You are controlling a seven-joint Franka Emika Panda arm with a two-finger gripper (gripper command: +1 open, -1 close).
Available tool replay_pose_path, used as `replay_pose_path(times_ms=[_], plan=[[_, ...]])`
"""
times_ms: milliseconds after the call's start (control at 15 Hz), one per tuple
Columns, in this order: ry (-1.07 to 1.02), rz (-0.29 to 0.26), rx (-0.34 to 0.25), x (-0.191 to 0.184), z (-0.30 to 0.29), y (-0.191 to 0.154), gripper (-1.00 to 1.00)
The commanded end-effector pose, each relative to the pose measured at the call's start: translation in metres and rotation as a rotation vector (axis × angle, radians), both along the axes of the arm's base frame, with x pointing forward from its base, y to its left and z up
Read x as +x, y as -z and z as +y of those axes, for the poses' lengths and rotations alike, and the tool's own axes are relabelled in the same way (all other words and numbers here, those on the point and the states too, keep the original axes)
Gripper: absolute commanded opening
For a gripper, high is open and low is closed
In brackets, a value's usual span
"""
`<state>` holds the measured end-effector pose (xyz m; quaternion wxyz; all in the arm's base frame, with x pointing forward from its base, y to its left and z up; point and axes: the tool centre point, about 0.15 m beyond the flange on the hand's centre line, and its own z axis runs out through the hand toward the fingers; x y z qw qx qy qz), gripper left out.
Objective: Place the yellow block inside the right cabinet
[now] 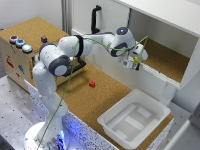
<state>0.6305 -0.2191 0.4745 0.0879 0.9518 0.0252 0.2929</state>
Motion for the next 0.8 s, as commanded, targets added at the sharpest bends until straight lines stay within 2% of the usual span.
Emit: replay_pose_path(times_ms=[0, 67, 133, 267, 467, 733], plan=[[-0.071, 0.042, 0.092, 0.033, -0.018, 0.004, -1.00], [-0.068, 0.047, 0.105, 0.035, -0.018, 0.010, -1.00], [-0.072, 0.056, 0.111, 0.039, -0.013, 0.016, 1.00], [-0.098, 0.065, 0.108, 0.043, -0.001, 0.028, 1.00], [-0.121, 0.050, 0.110, 0.042, 0.012, 0.034, 1.00], [-0.151, -0.032, 0.060, 0.024, 0.029, -0.002, 1.00]])
